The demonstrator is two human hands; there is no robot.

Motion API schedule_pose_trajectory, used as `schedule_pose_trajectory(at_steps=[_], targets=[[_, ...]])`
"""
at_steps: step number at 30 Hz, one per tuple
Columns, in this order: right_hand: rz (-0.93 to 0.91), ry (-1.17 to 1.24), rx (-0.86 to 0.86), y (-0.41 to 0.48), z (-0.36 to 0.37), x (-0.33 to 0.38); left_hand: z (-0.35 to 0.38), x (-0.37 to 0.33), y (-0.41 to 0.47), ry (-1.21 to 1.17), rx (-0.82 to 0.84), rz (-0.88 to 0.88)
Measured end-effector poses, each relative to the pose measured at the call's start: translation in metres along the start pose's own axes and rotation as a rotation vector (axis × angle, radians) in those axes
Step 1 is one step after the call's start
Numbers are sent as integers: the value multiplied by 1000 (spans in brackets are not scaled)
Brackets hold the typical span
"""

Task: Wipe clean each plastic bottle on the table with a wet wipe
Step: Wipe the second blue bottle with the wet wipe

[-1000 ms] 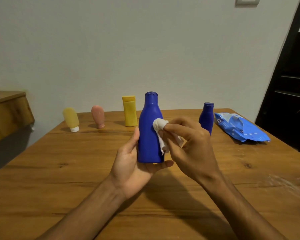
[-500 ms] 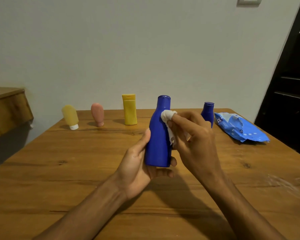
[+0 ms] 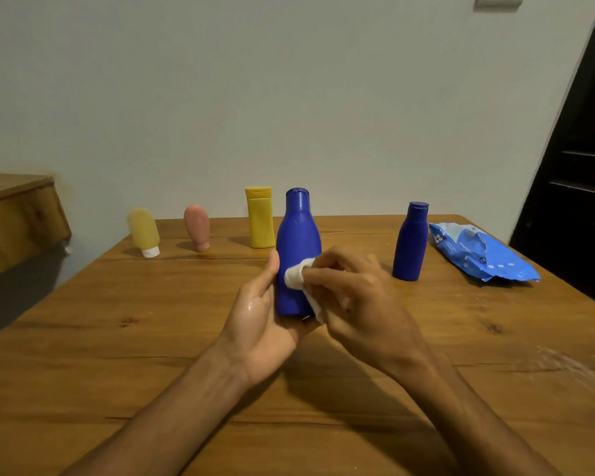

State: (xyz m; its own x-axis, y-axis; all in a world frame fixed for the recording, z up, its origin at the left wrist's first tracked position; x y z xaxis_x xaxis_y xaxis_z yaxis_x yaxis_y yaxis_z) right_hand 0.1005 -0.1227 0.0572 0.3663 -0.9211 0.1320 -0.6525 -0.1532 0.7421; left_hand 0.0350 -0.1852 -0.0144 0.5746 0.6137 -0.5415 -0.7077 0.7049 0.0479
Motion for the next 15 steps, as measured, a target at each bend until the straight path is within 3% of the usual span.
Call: schedule_pose_trajectory(at_steps=[4,9,15], targets=[[136,91,-137,1,-13,-16,9,4,-1,45,92,-17],[145,63,-300,2,-29,-21,9,9,-2,144,134,-58],[204,17,-371,2,-35,-30,10,19,-3,241,165,-85]])
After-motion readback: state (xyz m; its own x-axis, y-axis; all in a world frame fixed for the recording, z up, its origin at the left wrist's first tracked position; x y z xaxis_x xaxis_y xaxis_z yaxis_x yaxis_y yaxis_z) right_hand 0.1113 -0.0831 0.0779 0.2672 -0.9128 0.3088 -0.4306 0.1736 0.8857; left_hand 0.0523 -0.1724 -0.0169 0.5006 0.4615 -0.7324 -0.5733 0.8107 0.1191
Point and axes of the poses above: each hand's wrist, its own y-axis towards the middle knuckle, its own z-axis out of the palm, x = y × z, the point moved 8 cm from there along y, towards the middle knuckle, and after that the axes turned 9 degrees about -y, right-handed, at the moved point
